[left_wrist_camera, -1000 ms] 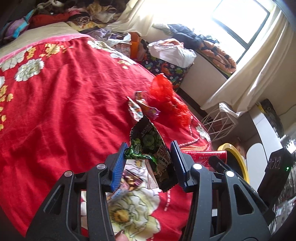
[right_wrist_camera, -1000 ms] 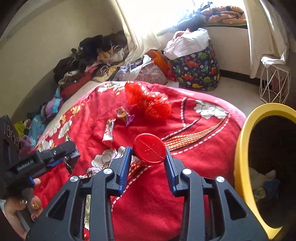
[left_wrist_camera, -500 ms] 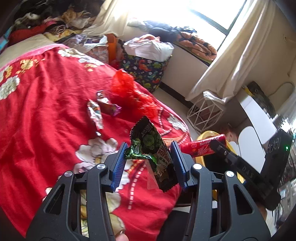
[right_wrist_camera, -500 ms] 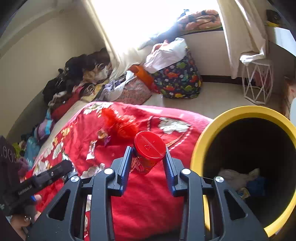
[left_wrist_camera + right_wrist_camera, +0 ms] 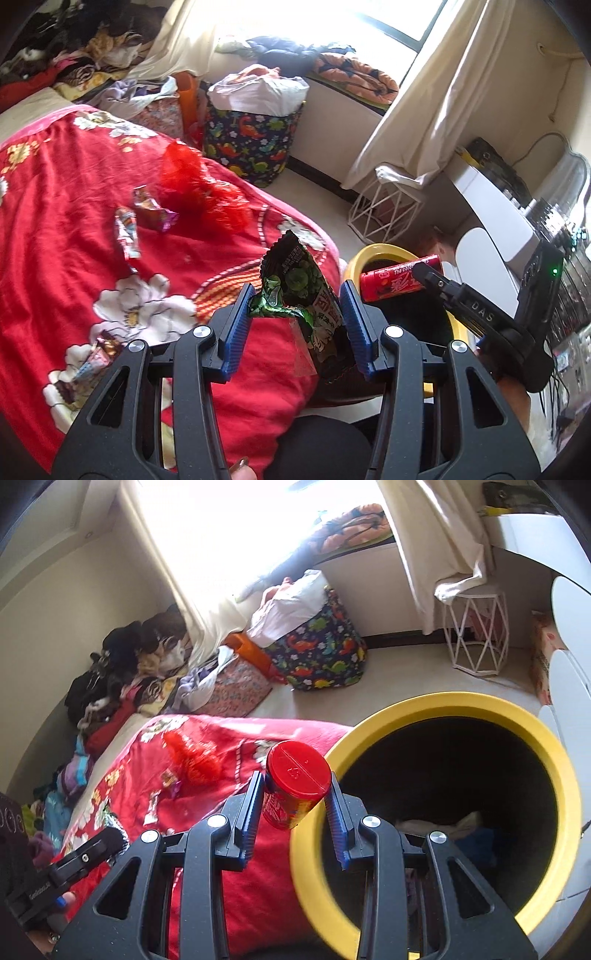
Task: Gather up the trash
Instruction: 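Carry the green snack bag and red can over the yellow bin with both grippers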
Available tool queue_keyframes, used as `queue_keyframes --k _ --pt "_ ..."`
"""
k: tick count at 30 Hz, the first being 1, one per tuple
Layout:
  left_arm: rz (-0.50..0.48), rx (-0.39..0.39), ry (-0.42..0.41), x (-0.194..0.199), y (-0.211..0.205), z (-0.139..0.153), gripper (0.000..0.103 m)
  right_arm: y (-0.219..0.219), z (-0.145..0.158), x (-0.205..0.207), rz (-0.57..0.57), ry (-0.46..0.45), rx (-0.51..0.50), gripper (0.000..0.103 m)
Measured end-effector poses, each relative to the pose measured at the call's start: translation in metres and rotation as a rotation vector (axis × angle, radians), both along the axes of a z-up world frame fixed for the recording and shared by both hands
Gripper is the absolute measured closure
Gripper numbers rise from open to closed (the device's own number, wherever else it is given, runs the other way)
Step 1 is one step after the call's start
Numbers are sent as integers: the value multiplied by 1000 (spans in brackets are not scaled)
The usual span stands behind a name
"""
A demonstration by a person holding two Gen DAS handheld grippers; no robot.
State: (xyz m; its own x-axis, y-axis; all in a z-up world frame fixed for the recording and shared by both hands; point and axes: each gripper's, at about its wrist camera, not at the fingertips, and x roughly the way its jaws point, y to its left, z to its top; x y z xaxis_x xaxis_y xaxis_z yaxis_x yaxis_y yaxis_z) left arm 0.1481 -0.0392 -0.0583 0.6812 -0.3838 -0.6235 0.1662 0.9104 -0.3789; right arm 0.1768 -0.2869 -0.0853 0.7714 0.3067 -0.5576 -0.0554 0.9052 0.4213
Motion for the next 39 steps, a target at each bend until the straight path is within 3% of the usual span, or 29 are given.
queue_keyframes --k 14,39 --pt "-116 25 -23 -2 -50 1 63 -57 -8 -10 -140 8 23 71" --pt "-277 60 -27 6 -116 -12 63 -110 -21 -20 -281 44 15 71"
